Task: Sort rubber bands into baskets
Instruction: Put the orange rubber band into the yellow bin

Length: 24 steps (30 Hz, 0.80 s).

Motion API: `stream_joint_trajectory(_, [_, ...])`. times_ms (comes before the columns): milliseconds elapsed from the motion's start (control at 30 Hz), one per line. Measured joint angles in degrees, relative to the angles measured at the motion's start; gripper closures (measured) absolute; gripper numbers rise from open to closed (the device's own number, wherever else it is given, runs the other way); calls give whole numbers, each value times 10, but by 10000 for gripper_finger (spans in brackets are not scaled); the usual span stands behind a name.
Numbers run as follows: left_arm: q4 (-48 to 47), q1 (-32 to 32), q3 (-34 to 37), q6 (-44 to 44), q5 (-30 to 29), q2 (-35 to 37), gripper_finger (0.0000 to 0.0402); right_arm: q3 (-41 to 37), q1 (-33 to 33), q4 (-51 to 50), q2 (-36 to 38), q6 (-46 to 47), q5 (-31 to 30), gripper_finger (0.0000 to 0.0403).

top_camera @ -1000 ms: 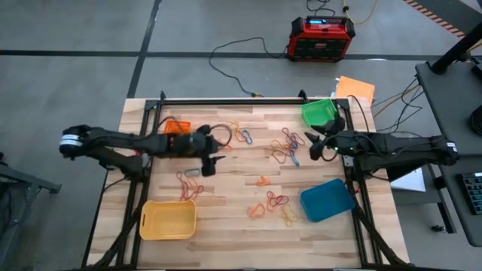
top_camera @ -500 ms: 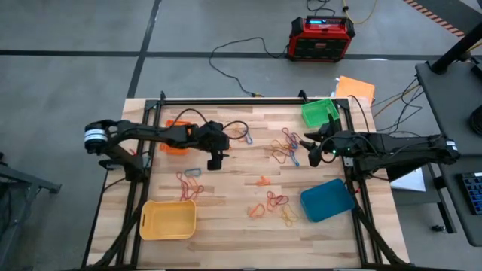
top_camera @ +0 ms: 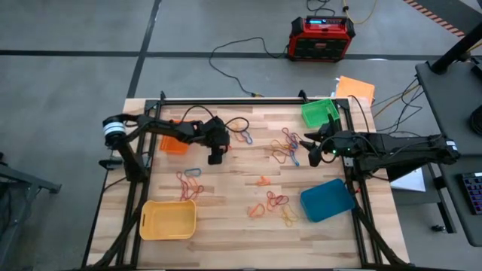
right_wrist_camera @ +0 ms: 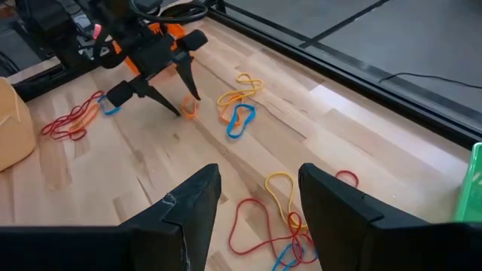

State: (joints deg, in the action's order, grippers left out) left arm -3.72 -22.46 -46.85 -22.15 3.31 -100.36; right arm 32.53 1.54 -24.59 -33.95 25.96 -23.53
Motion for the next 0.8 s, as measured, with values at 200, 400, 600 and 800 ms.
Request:
stream_joint_trajectory(200, [5,-1,0,-1,5,-20,256,0,0,0,0,0,0,227])
stream_joint_trajectory(400, [7,-1,7,0,8,-18,384,0,0,-1,0,0,0,227])
stream_joint_trajectory(600, [7,5,8,5,6,0,400,0,0,-1,0,-9,0,227])
stream_joint_trajectory(800, [-7,17,11,6,6,70,401,0,0,-1,0,-19,-1,227])
